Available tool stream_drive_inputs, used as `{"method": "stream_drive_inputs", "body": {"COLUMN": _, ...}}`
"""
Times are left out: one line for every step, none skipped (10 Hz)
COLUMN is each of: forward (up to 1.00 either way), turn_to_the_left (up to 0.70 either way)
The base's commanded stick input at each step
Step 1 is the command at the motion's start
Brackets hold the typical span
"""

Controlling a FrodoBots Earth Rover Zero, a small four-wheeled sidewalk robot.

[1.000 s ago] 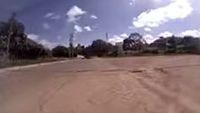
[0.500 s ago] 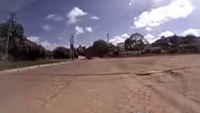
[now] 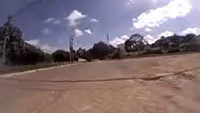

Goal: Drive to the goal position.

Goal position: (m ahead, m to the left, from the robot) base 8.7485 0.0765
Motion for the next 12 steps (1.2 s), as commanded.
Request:
{"method": "stream_drive_inputs", "body": {"forward": 1.00, "turn_to_the_left": 0.00}}
{"method": "stream_drive_inputs", "body": {"forward": 1.00, "turn_to_the_left": 0.00}}
{"method": "stream_drive_inputs", "body": {"forward": 1.00, "turn_to_the_left": 0.00}}
{"method": "stream_drive_inputs", "body": {"forward": 1.00, "turn_to_the_left": 0.00}}
{"method": "stream_drive_inputs", "body": {"forward": 1.00, "turn_to_the_left": 0.00}}
{"method": "stream_drive_inputs", "body": {"forward": 1.00, "turn_to_the_left": 0.00}}
{"method": "stream_drive_inputs", "body": {"forward": 1.00, "turn_to_the_left": 0.00}}
{"method": "stream_drive_inputs", "body": {"forward": 1.00, "turn_to_the_left": 0.00}}
{"method": "stream_drive_inputs", "body": {"forward": 1.00, "turn_to_the_left": 0.00}}
{"method": "stream_drive_inputs", "body": {"forward": 1.00, "turn_to_the_left": 0.00}}
{"method": "stream_drive_inputs", "body": {"forward": 1.00, "turn_to_the_left": -0.09}}
{"method": "stream_drive_inputs", "body": {"forward": 1.00, "turn_to_the_left": -0.27}}
